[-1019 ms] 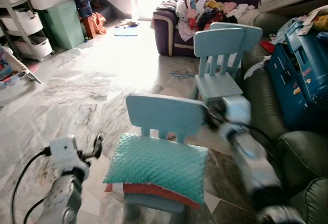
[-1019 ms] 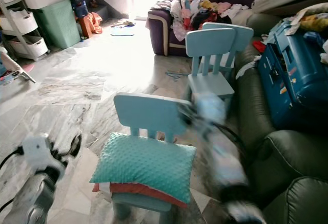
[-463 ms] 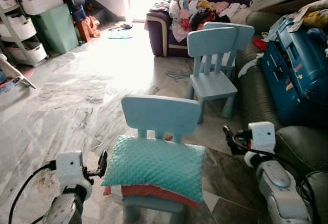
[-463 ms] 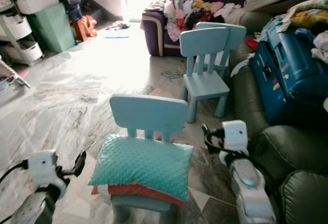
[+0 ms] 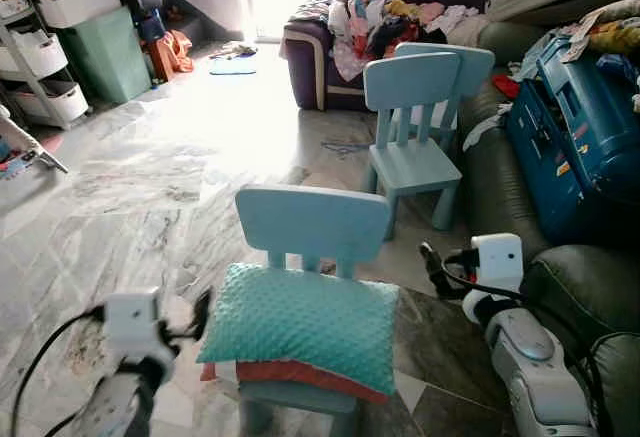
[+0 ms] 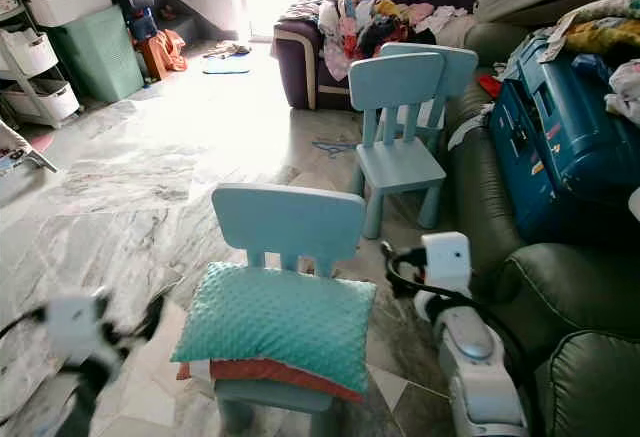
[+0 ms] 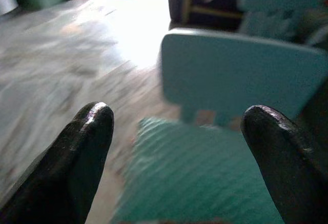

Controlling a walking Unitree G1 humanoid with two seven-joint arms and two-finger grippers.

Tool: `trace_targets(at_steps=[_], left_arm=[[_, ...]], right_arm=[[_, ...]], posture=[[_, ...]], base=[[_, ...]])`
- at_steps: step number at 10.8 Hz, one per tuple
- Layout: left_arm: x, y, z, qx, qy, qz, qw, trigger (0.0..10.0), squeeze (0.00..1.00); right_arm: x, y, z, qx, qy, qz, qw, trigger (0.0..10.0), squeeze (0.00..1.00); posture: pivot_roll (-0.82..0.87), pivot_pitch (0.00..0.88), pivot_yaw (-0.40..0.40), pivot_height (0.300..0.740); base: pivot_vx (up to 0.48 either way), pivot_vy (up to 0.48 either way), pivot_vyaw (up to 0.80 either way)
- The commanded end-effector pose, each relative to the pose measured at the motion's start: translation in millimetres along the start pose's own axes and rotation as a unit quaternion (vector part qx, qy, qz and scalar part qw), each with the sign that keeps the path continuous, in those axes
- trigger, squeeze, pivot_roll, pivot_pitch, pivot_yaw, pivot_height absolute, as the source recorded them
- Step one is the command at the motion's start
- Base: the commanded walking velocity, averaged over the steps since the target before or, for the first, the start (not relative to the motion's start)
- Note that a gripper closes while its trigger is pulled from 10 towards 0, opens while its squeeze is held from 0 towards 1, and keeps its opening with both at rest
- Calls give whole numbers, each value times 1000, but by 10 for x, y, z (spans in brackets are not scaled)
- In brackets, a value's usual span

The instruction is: Move the pillow to the sofa

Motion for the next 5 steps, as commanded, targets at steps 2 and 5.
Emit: trace_targets(at_steps=[2,5], left_arm=[[55,-130,203,-58,-11,3,998,10000,0],[75,-231,355,-95,-14,6,995,10000,0]], right_arm=[[68,54,14,1,-1,8,1000,10000,0],[0,279,161,-42,0,0,999,10000,0]], posture=[[-164,0,42,740],[-232,0,76,740]], base=[[0,0,0],[0,0,0]])
Point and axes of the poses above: a point about 5 cm out from each wrist's last joint towards the gripper, its own y axis pointing back from the gripper into the wrist, its own x axis along the axis of the wrist's last joint, z = x × y, the point moved 1 cm from there along -y, pointing out of the wrist towards the gripper, and after that the axes turned 7 degrees about -y, right-handed, at the moved point
